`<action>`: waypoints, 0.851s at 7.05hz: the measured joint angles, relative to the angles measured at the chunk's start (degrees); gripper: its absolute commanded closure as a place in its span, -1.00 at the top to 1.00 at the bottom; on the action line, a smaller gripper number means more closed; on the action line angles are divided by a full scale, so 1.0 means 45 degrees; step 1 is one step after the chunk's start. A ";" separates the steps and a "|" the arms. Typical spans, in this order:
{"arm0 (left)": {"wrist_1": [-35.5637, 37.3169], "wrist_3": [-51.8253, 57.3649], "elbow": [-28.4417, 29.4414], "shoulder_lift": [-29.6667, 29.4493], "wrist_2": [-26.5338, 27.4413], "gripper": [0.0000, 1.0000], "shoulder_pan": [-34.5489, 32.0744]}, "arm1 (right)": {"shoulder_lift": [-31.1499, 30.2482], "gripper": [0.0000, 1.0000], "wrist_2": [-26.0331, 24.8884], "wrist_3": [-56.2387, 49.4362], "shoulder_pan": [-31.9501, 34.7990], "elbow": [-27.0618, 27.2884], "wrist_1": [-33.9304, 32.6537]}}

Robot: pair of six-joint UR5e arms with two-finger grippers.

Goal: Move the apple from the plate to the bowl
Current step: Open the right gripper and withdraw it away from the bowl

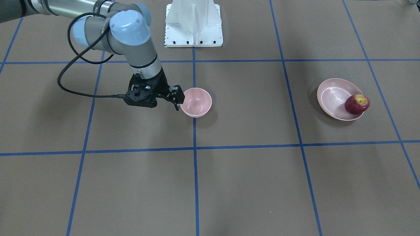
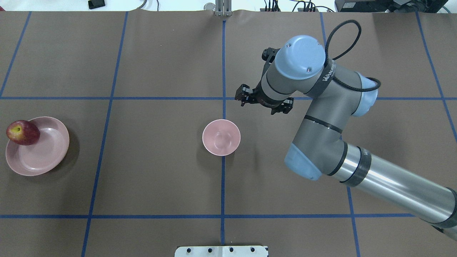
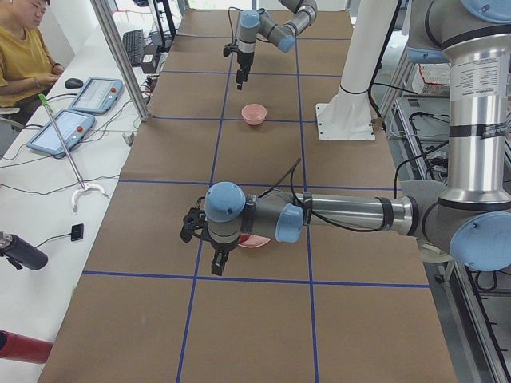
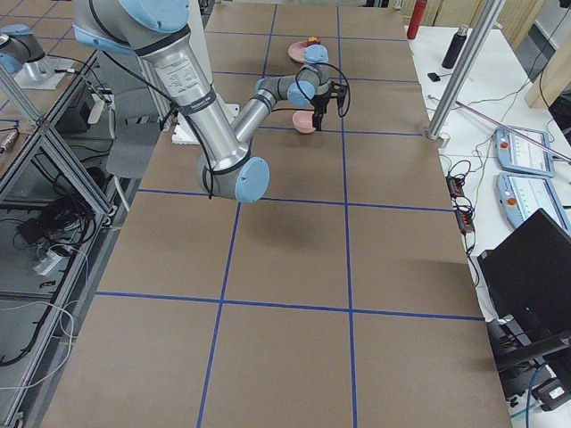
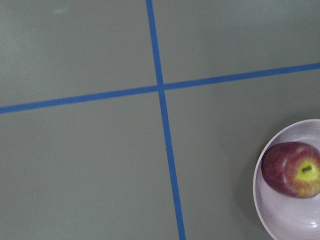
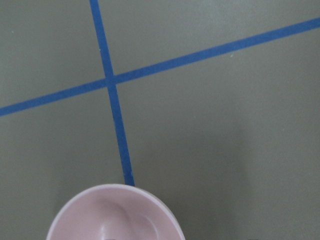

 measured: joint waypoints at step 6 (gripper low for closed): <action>-0.3307 -0.3693 -0.0280 -0.0163 -0.0142 0.98 0.3090 | -0.4706 1.00 0.3258 -1.1210 0.5954 0.0004 -0.0099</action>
